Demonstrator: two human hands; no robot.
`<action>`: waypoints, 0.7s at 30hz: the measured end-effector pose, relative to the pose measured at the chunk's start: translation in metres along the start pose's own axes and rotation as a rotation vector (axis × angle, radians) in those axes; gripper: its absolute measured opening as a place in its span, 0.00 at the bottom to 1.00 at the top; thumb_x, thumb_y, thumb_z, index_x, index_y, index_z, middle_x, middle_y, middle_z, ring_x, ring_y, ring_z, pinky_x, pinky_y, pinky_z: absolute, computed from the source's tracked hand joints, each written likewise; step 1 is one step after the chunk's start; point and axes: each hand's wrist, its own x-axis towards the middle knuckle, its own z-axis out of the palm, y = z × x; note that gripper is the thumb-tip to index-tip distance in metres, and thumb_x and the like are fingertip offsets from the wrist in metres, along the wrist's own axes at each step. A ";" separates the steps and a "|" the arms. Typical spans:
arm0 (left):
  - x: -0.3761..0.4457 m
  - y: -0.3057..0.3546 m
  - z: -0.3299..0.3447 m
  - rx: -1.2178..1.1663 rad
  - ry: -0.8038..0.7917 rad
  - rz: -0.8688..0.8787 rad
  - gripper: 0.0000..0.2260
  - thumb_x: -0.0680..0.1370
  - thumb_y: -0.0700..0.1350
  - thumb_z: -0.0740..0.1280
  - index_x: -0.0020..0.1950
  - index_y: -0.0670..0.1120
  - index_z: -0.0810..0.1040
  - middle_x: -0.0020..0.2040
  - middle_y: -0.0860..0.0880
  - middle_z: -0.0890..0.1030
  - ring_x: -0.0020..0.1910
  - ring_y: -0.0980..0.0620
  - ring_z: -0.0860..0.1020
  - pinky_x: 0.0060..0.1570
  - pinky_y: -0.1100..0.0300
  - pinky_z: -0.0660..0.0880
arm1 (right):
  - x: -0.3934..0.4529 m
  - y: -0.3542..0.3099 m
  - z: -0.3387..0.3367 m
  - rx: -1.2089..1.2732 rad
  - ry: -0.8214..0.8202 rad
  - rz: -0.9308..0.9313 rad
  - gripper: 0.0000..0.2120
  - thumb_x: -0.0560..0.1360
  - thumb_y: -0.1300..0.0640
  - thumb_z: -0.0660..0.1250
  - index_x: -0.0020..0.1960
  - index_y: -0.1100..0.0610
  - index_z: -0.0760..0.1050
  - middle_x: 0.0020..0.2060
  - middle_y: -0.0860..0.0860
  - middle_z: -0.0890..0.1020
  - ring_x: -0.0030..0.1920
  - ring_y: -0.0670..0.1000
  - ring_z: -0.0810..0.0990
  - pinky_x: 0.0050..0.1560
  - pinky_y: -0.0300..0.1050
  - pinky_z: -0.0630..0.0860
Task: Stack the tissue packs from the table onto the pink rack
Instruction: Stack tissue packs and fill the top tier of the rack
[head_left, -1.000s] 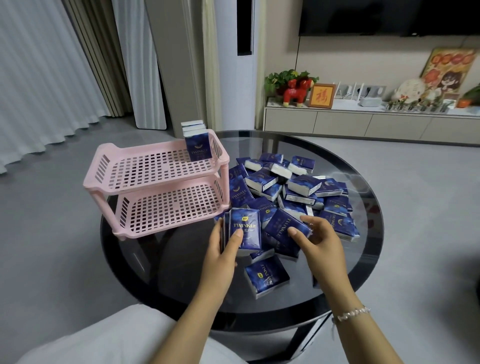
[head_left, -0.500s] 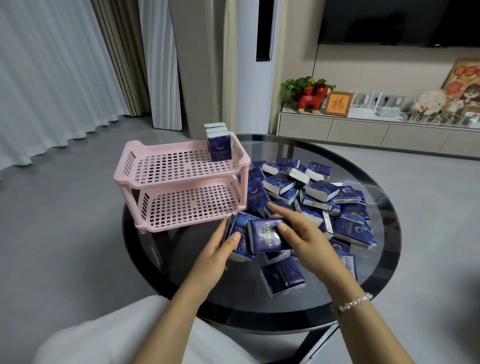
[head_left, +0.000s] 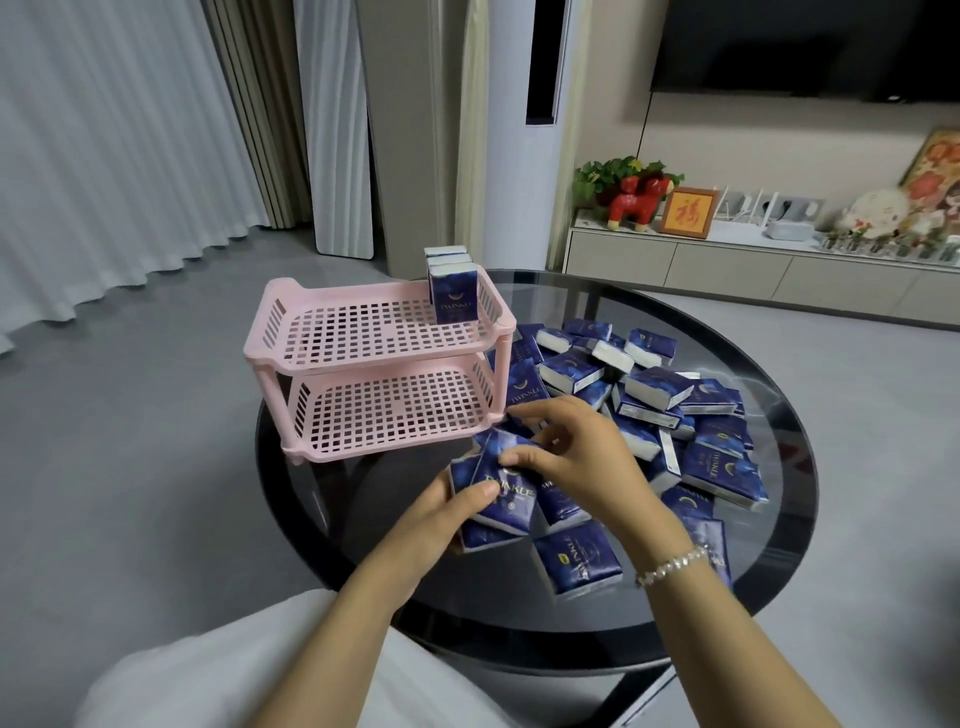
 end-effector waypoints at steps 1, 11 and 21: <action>0.002 -0.001 -0.002 -0.007 0.033 -0.001 0.11 0.78 0.46 0.64 0.59 0.55 0.75 0.52 0.53 0.84 0.49 0.57 0.82 0.48 0.61 0.76 | -0.002 0.002 0.004 0.055 0.005 0.057 0.22 0.68 0.42 0.71 0.60 0.45 0.75 0.48 0.40 0.77 0.46 0.40 0.78 0.45 0.28 0.72; -0.006 -0.005 -0.044 0.068 -0.057 0.106 0.44 0.64 0.52 0.70 0.75 0.57 0.51 0.67 0.62 0.70 0.62 0.69 0.71 0.56 0.73 0.70 | 0.010 0.022 0.038 0.543 -0.655 0.241 0.47 0.65 0.54 0.78 0.75 0.52 0.55 0.70 0.51 0.69 0.69 0.49 0.69 0.69 0.49 0.68; 0.009 -0.012 -0.070 0.688 -0.080 -0.027 0.53 0.72 0.48 0.73 0.74 0.54 0.29 0.71 0.65 0.41 0.76 0.59 0.48 0.71 0.62 0.55 | 0.019 0.032 0.070 0.249 -0.614 0.098 0.50 0.64 0.67 0.77 0.73 0.45 0.50 0.65 0.38 0.68 0.66 0.38 0.67 0.56 0.26 0.69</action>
